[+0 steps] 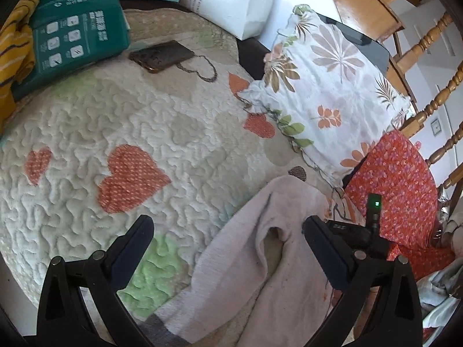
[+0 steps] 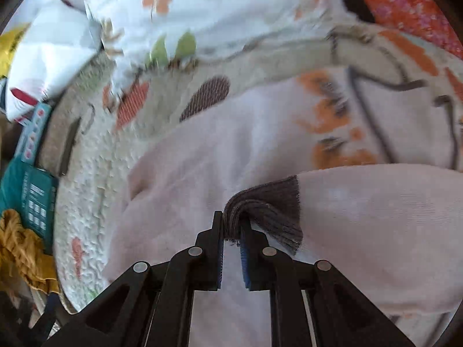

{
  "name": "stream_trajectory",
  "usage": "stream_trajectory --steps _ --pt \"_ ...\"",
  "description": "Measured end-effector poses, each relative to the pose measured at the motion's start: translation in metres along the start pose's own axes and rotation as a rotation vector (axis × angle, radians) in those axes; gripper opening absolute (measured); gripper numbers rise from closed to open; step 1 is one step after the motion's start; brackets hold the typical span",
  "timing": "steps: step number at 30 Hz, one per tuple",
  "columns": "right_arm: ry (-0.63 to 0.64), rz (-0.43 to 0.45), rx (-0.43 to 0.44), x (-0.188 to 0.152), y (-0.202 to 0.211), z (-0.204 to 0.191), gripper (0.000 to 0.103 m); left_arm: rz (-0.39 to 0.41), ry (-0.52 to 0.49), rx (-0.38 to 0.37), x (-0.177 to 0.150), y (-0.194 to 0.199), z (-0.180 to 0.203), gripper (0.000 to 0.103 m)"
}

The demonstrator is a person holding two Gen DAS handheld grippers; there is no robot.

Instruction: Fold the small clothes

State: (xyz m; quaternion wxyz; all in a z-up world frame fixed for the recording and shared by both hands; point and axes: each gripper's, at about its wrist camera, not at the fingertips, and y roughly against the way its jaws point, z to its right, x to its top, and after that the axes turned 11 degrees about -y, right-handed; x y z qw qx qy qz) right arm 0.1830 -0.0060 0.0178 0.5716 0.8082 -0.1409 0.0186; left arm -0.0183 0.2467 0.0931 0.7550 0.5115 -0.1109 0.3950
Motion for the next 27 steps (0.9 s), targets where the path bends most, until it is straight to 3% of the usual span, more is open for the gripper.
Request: stream_trajectory --steps 3,6,11,15,20,27 --pt "0.016 -0.007 0.061 -0.005 0.002 -0.016 0.038 0.019 0.018 0.026 0.002 0.006 -0.010 0.103" --pt "0.072 0.001 0.172 -0.019 0.023 -0.037 0.040 0.037 0.056 0.052 0.004 0.013 -0.025 0.103" --pt "0.285 0.047 0.103 -0.073 0.054 -0.070 0.049 0.103 0.119 0.134 0.008 0.036 -0.054 0.103" --pt "0.523 -0.002 0.092 -0.148 0.061 -0.095 0.057 0.156 0.175 0.202 0.009 0.059 -0.080 0.103" --pt "0.729 -0.055 0.129 -0.230 0.056 -0.113 0.062 0.190 0.263 0.295 0.011 0.077 -0.116 0.103" --pt "1.264 0.126 -0.062 -0.328 0.053 -0.138 0.061 0.208 0.339 0.367 0.008 0.093 -0.148 0.103"
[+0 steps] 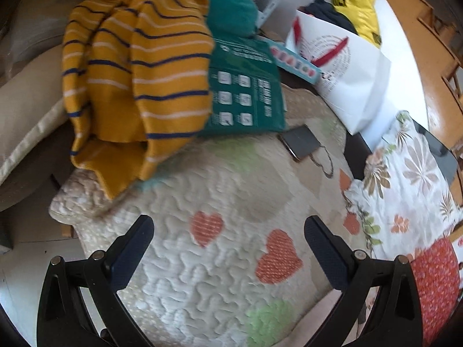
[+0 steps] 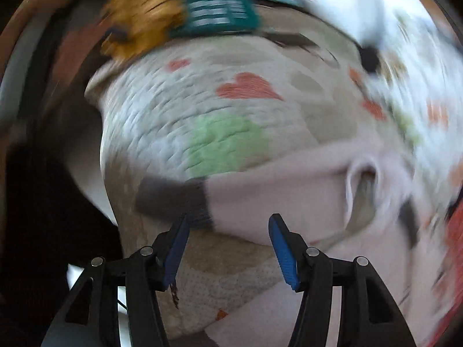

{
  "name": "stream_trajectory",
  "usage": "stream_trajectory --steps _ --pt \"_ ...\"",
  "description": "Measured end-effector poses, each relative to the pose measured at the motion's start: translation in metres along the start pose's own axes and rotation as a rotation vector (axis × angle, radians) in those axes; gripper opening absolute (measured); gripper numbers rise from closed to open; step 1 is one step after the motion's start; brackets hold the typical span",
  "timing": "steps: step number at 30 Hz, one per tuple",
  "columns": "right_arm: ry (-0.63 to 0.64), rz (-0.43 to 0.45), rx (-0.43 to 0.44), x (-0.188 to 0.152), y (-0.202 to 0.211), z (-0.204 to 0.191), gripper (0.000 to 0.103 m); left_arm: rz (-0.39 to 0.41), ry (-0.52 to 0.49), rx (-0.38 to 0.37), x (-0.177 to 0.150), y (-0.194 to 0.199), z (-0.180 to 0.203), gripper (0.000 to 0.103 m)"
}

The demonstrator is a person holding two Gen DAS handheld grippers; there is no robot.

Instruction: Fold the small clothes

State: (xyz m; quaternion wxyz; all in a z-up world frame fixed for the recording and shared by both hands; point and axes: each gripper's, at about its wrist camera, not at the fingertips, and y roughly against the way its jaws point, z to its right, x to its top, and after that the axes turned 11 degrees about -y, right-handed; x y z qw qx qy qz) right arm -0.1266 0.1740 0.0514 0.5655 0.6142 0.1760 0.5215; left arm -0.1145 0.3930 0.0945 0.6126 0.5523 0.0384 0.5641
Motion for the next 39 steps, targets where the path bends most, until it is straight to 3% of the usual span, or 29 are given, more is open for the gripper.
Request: stream_trajectory --steps 3,6,7,8,10,13,16,22,25,28,31,34,39 --pt "0.185 0.026 -0.052 -0.006 -0.004 -0.034 0.069 -0.001 0.013 0.006 0.001 0.000 -0.005 0.103" --pt "0.312 0.028 -0.124 -0.009 -0.027 -0.059 0.067 -0.008 0.024 0.002 0.001 -0.001 -0.006 0.103" --pt "0.321 0.020 -0.148 -0.008 -0.036 -0.059 0.046 -0.008 0.026 0.007 0.001 -0.001 -0.008 0.103" --pt "0.277 0.005 -0.134 -0.002 -0.039 -0.052 0.008 -0.005 0.028 0.013 0.002 -0.001 -0.009 0.103" --pt "0.089 0.006 -0.039 0.016 -0.032 -0.020 0.007 0.005 0.045 0.028 0.003 0.001 -0.013 0.103" --pt "-0.120 0.070 -0.022 0.038 -0.009 0.031 0.007 0.016 0.070 0.040 0.003 0.002 -0.019 0.103" --pt "-0.365 0.160 0.055 0.068 0.034 0.096 0.007 0.009 0.056 0.023 0.001 -0.001 -0.012 0.103" --pt "-0.724 0.504 0.295 0.120 0.175 0.210 0.007 0.003 -0.028 -0.011 -0.007 -0.005 0.020 0.103" --pt "-0.819 0.577 0.293 0.123 0.211 0.246 0.007 -0.013 -0.060 -0.030 -0.013 -0.011 0.036 0.103" --pt "-0.921 0.573 0.229 0.102 0.219 0.284 0.007 -0.036 -0.093 -0.059 -0.020 -0.017 0.053 0.103" --pt "-1.048 0.507 0.156 0.054 0.201 0.321 0.008 -0.049 -0.126 -0.075 -0.026 -0.021 0.068 0.103" --pt "-1.193 0.398 0.028 -0.019 0.166 0.356 0.008 -0.068 -0.161 -0.090 -0.034 -0.025 0.084 0.103" --pt "-1.442 0.275 -0.115 -0.145 0.119 0.406 0.008 -0.084 -0.241 -0.098 -0.048 -0.029 0.111 0.103"
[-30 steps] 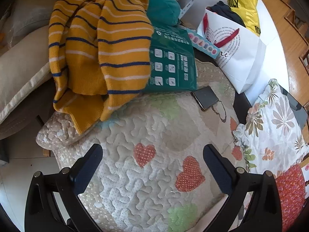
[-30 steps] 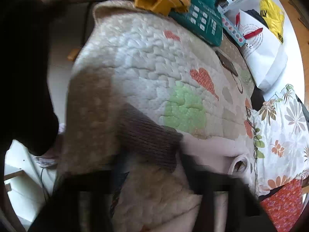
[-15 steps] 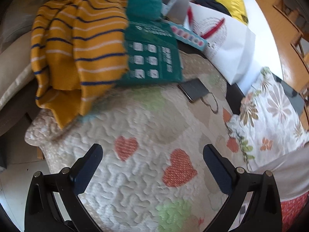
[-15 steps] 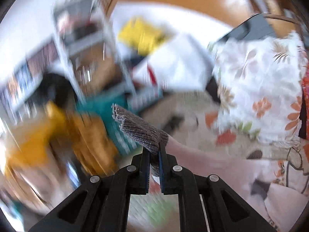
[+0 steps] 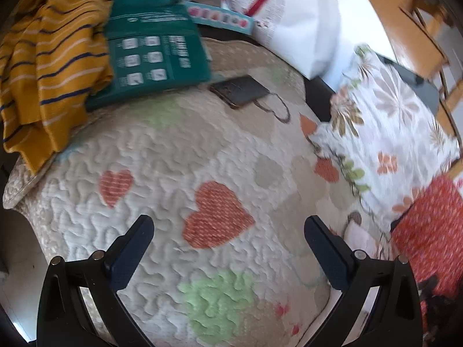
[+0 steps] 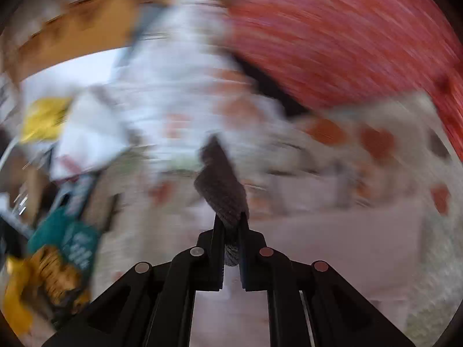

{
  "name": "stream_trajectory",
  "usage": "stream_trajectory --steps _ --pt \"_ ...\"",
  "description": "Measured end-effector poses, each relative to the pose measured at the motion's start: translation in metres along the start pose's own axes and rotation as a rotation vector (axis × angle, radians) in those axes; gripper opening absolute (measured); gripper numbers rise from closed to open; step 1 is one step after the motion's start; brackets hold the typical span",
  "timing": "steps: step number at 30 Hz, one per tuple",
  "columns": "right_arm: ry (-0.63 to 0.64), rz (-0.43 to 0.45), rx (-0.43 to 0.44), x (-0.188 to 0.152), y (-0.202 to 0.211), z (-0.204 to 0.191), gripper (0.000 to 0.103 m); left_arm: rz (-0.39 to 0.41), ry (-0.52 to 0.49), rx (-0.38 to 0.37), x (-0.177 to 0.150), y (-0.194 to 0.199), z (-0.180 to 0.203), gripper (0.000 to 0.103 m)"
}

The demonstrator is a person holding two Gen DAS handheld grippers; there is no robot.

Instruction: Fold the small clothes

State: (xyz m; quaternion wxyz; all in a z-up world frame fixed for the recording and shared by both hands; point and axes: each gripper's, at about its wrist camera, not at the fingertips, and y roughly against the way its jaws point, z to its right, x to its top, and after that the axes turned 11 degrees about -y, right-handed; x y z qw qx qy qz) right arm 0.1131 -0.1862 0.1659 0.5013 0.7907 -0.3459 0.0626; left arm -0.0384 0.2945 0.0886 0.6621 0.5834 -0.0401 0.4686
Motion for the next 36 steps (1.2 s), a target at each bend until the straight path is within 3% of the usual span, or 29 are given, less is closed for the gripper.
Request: stream_trajectory --steps 3,8,11,16,20,22,27,29,31,33,36 --pt "-0.117 0.020 -0.091 0.009 -0.012 0.071 0.008 -0.016 -0.065 -0.021 -0.006 -0.006 0.022 0.103" --pt "-0.236 0.017 -0.151 0.020 -0.025 0.151 0.010 -0.084 -0.163 -0.093 -0.024 -0.019 0.059 0.103" --pt "-0.259 0.042 -0.291 0.021 -0.020 0.183 0.011 -0.119 -0.233 -0.117 -0.039 -0.027 0.084 0.103" --pt "-0.311 0.077 -0.291 0.021 0.014 0.208 0.015 -0.184 -0.304 -0.194 -0.061 -0.039 0.118 0.103" --pt "-0.244 0.068 -0.203 0.017 0.033 0.180 0.016 -0.226 -0.348 -0.222 -0.083 -0.051 0.141 0.103" --pt "-0.204 0.053 -0.165 0.015 0.028 0.164 0.023 -0.250 -0.356 -0.230 -0.091 -0.057 0.148 0.103" --pt "-0.108 -0.091 -0.002 -0.010 -0.015 0.091 0.027 -0.265 -0.379 -0.178 -0.102 -0.063 0.152 0.103" --pt "-0.006 -0.155 0.039 -0.025 -0.040 0.047 0.026 -0.287 -0.378 -0.173 -0.105 -0.066 0.150 0.103" --pt "0.098 -0.187 0.052 -0.036 -0.063 0.008 0.026 -0.308 -0.365 -0.178 -0.106 -0.068 0.146 0.103" --pt "0.213 -0.166 0.014 -0.043 -0.085 -0.032 0.026 -0.307 -0.365 -0.185 -0.104 -0.066 0.145 0.103" --pt "0.282 -0.162 -0.023 -0.036 -0.120 -0.062 0.026 -0.288 -0.363 -0.203 -0.099 -0.059 0.145 0.103"
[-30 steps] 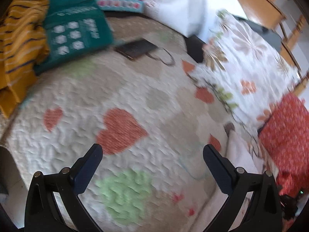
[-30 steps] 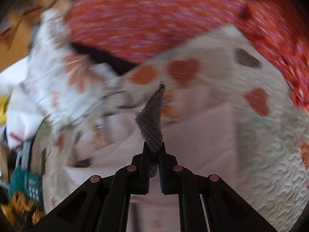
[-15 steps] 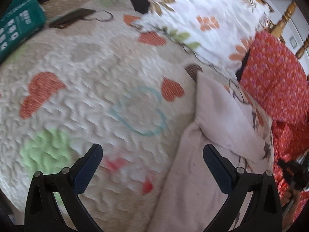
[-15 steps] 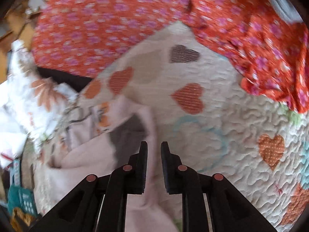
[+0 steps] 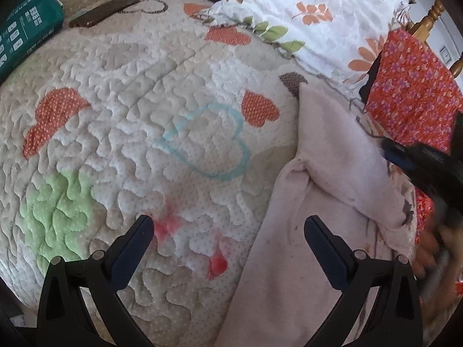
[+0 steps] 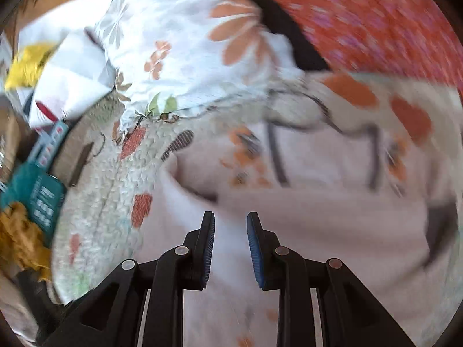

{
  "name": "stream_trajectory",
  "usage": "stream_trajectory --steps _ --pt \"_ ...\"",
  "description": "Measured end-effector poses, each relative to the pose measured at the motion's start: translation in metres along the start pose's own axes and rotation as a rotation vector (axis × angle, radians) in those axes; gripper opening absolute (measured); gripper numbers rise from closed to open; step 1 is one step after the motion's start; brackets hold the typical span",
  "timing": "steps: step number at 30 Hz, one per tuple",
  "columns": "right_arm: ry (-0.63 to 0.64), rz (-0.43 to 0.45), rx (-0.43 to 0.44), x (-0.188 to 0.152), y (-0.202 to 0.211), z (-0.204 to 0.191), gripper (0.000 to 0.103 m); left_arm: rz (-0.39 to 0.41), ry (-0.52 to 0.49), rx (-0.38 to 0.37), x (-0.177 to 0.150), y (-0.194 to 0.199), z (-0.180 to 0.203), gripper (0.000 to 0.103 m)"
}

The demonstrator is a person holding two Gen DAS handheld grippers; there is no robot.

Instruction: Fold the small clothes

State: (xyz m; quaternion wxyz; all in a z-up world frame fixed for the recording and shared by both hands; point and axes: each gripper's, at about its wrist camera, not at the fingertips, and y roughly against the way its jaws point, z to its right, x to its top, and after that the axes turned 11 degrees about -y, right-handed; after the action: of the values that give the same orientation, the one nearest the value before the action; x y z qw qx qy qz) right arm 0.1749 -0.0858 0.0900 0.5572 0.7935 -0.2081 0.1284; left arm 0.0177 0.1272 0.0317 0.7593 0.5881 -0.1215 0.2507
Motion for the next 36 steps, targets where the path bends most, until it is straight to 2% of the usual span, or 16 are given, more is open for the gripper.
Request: stream_trajectory --steps 4,8,9,10,16,18,19,21,23,24,29,30,31,32,33,36 --pt "0.053 -0.082 -0.063 0.017 -0.055 -0.016 0.036 0.020 -0.013 -0.003 0.006 0.006 0.002 0.103" --pt "0.092 -0.198 -0.002 0.009 -0.085 -0.031 0.033 0.015 -0.004 -0.033 0.011 0.005 0.004 0.103" --pt "0.130 -0.202 0.009 0.004 -0.086 -0.038 0.026 0.013 -0.005 -0.037 0.012 0.004 0.005 0.103" --pt "0.143 -0.218 0.028 0.002 -0.087 -0.041 0.001 0.014 -0.006 -0.041 0.012 0.004 0.006 0.103" --pt "0.104 -0.090 -0.144 0.022 -0.086 -0.035 0.001 0.011 -0.015 -0.017 0.012 0.001 0.007 0.103" --pt "0.074 -0.051 -0.156 0.031 -0.080 -0.029 0.002 0.008 -0.013 -0.015 0.012 0.001 0.005 0.103" --pt "0.055 -0.059 -0.126 0.034 -0.077 -0.026 0.002 0.007 -0.009 -0.015 0.011 0.001 0.004 0.103" --pt "0.034 -0.139 -0.030 0.035 -0.077 -0.019 0.012 0.005 -0.003 -0.014 0.011 0.001 0.001 0.103" --pt "0.087 -0.153 -0.042 0.028 -0.075 -0.017 0.054 0.003 0.004 -0.012 0.011 0.000 0.000 0.103" --pt "0.119 -0.155 -0.052 0.025 -0.074 -0.017 0.058 0.002 0.007 -0.015 0.012 0.000 -0.001 0.103" --pt "0.258 -0.175 -0.055 0.003 -0.070 -0.019 0.058 0.006 -0.008 -0.012 0.011 0.000 0.003 0.103" --pt "0.282 -0.185 -0.060 -0.001 -0.071 -0.020 0.057 0.003 -0.008 -0.013 0.010 0.000 0.003 0.103" --pt "0.314 -0.192 -0.062 -0.006 -0.071 -0.022 0.042 -0.003 -0.003 -0.014 0.010 -0.002 0.003 0.103" --pt "0.332 -0.197 -0.052 -0.009 -0.069 -0.023 0.020 -0.005 0.000 -0.011 0.010 -0.002 0.002 0.103" --pt "0.331 -0.207 -0.035 -0.009 -0.068 -0.024 0.007 -0.006 0.001 -0.007 0.010 -0.003 0.002 0.103" --pt "0.322 -0.146 -0.078 -0.002 -0.062 -0.022 0.002 -0.007 0.001 0.003 0.011 -0.005 0.002 0.103"
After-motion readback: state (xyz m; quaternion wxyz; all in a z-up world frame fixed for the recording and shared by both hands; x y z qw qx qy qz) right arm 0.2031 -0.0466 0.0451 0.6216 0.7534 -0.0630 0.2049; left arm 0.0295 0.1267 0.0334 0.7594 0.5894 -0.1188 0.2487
